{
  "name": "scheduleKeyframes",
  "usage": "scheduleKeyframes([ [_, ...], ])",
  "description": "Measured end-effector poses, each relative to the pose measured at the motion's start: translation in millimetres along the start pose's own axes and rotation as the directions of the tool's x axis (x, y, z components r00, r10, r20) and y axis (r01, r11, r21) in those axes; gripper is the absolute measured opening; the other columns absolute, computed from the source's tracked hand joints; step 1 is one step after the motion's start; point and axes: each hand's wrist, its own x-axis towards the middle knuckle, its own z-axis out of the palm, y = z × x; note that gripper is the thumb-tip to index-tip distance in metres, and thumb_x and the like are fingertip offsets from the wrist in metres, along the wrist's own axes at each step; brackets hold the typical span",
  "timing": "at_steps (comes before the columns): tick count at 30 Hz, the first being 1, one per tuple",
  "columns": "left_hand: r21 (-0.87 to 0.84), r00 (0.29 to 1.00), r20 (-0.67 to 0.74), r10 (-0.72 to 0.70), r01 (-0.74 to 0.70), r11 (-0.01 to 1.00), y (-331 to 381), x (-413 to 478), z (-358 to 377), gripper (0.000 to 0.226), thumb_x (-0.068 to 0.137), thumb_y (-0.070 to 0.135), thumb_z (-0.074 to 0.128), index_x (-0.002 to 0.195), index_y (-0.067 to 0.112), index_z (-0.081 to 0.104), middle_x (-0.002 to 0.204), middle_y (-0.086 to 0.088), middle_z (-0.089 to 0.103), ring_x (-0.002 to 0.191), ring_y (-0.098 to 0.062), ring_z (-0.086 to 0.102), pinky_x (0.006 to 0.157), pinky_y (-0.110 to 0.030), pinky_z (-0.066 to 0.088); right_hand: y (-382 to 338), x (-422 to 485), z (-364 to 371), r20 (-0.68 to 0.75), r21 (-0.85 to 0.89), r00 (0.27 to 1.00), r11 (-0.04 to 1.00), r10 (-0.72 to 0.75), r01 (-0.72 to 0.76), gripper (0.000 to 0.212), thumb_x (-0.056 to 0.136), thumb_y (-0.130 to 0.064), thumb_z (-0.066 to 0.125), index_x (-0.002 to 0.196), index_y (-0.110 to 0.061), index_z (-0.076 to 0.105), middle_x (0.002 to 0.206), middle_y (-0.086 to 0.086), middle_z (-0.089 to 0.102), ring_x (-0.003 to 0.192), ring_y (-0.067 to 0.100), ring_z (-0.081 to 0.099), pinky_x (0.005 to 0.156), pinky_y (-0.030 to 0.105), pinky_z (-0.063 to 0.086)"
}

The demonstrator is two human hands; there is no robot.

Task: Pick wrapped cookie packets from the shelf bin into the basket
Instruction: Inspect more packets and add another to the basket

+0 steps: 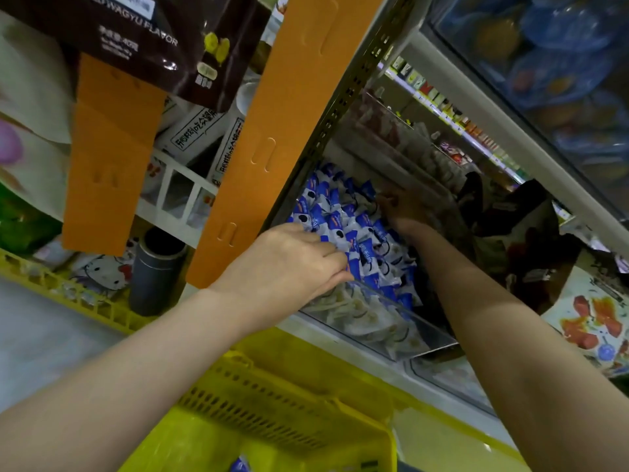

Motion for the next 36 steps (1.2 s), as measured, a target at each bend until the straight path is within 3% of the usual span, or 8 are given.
scheduleKeyframes([
  [5, -0.012, 1.0, -0.03, 0.006, -0.007, 1.0, -0.2, -0.1, 3.7, 0.036, 0.091, 0.032, 0.039, 0.07, 0.019, 0.065, 0.06, 0.008, 0.061, 0.055, -0.01, 0.057, 0.059, -0.022, 0.042, 9.6, 2.0, 1.9, 0.039, 0.101, 0.999, 0.995, 0.012, -0.016, 0.026, 0.1, -0.034, 0.034, 0.094, -0.022, 0.056, 0.078, -0.009, 0.048, 0.067, 0.005, 0.045, 0.064, 0.023, 0.034],
  [7, -0.012, 0.999, -0.048, 0.015, -0.015, 1.0, -0.2, -0.7, 4.9, 0.037, 0.091, 0.032, 0.038, 0.07, 0.02, 0.065, 0.061, 0.008, 0.062, 0.056, -0.009, 0.058, 0.059, -0.021, 0.043, 8.0, 0.9, -4.7, -0.004, 0.115, 1.0, 0.993, 0.008, -0.008, 0.029, 0.1, -0.034, 0.03, 0.083, -0.024, 0.052, 0.08, -0.007, 0.051, 0.069, 0.008, 0.047, 0.071, 0.026, 0.038],
  [10, -0.017, 0.997, -0.072, 0.029, -0.03, 0.999, -1.9, -0.4, 6.7, 0.032, 0.09, 0.031, 0.045, 0.067, 0.019, 0.064, 0.059, 0.007, 0.062, 0.054, -0.011, 0.059, 0.058, -0.021, 0.045, 3.0, -0.5, -24.8, -0.153, 0.009, 0.988, 0.999, 0.036, -0.035, 0.04, 0.1, -0.031, 0.029, 0.1, -0.004, 0.059, 0.101, 0.018, 0.059, 0.084, 0.023, 0.052, 0.076, 0.031, 0.034],
  [15, 0.016, 0.994, -0.093, 0.061, -0.059, 0.998, -3.6, -1.1, 13.3, 0.029, 0.089, 0.034, 0.054, 0.066, 0.019, 0.062, 0.058, 0.006, 0.061, 0.054, -0.013, 0.059, 0.056, -0.023, 0.049, 14.0, -3.6, -35.3, -0.035, -0.245, 0.994, 0.963, 0.106, -0.111, 0.04, 0.103, -0.024, 0.026, 0.132, -0.004, 0.044, 0.135, 0.019, 0.046, 0.118, 0.031, 0.047, 0.088, 0.027, 0.034],
  [20, 0.026, 0.988, -0.131, 0.085, -0.082, 0.996, -4.9, -3.1, 16.3, 0.029, 0.09, 0.036, 0.05, 0.067, 0.021, 0.062, 0.06, 0.008, 0.061, 0.056, -0.011, 0.058, 0.057, -0.023, 0.045, 18.3, -0.8, -13.3, 0.029, -0.281, 0.984, 0.946, 0.176, -0.16, 0.035, 0.101, -0.017, 0.028, 0.128, -0.004, 0.046, 0.129, 0.02, 0.049, 0.1, 0.029, 0.049, 0.083, 0.036, 0.038],
  [27, 0.025, 0.98, -0.177, 0.085, -0.082, 0.996, -7.3, -2.6, 18.1, 0.031, 0.089, 0.036, 0.047, 0.063, 0.024, 0.06, 0.056, 0.01, 0.057, 0.054, -0.009, 0.055, 0.056, -0.021, 0.04, 22.2, 11.8, -2.7, -0.069, -0.157, 0.968, 0.955, 0.242, -0.25, 0.03, 0.098, -0.024, 0.043, 0.111, -0.002, 0.056, 0.107, 0.019, 0.057, 0.09, 0.028, 0.053, 0.084, 0.039, 0.046],
  [33, -0.023, 0.987, -0.154, 0.052, -0.057, 0.998, -5.8, -0.9, 13.1, 0.035, 0.089, 0.035, 0.04, 0.062, 0.024, 0.06, 0.056, 0.009, 0.058, 0.054, -0.008, 0.056, 0.057, -0.021, 0.04, 20.4, 13.1, -0.2, -0.145, -0.011, 0.962, 0.971, 0.233, -0.237, 0.018, 0.093, -0.019, 0.052, 0.102, -0.008, 0.064, 0.103, 0.011, 0.064, 0.073, 0.016, 0.06, 0.068, 0.027, 0.049],
  [36, -0.039, 0.993, -0.114, 0.034, -0.038, 0.999, -4.2, -1.0, 10.2, 0.036, 0.09, 0.035, 0.039, 0.064, 0.023, 0.061, 0.058, 0.01, 0.059, 0.055, -0.008, 0.057, 0.057, -0.021, 0.041, 11.9, 6.1, -8.8, -0.289, -0.051, 0.942, 0.98, 0.171, -0.193, 0.023, 0.094, -0.02, 0.051, 0.108, -0.007, 0.064, 0.11, 0.012, 0.064, 0.096, 0.023, 0.06, 0.08, 0.03, 0.045],
])
